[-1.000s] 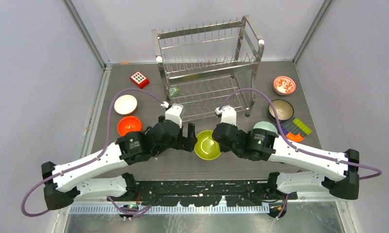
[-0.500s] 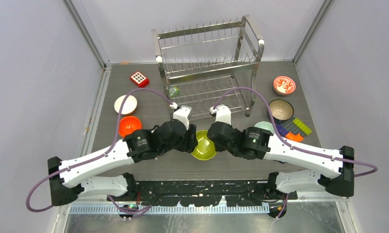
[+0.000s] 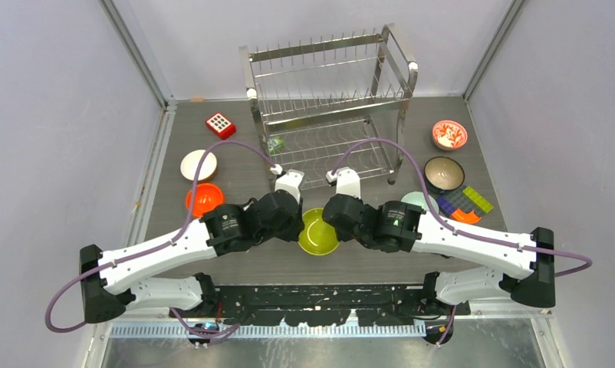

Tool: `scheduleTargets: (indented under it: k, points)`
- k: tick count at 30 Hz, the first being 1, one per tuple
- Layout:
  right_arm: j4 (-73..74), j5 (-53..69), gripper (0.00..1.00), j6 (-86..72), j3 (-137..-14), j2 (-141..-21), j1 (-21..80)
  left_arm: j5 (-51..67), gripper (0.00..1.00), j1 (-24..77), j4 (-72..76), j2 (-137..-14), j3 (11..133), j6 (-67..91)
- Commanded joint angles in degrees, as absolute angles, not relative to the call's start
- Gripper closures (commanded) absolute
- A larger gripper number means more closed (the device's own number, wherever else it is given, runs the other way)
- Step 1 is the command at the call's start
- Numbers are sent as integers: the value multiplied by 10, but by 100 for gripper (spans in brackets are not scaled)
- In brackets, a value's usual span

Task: Unload the bowls from the dish rack
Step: Place the bowl at the center of the board.

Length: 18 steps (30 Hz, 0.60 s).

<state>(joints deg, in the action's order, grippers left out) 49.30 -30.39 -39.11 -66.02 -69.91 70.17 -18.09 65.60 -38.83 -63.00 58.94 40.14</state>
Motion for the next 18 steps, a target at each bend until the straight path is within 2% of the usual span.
scheduleTargets:
  k: [1, 3, 8, 11, 18]
  points:
    - [455, -319, 99, -406, -674, -686, 708, -179, 94, 658, -383, -629, 592, 413]
    - [447, -320, 90, -413, -666, -680, 708, -187, 100, 658, -382, -628, 593, 417]
    - [440, -309, 65, -429, -657, -677, 708, -197, 100, 659, -383, -632, 596, 428]
    - [439, -307, 61, -441, -652, -676, 709, -208, 100, 658, -383, -636, 598, 436]
    - [472, -313, 61, -474, -651, -678, 709, -246, 100, 659, -396, -637, 603, 456]
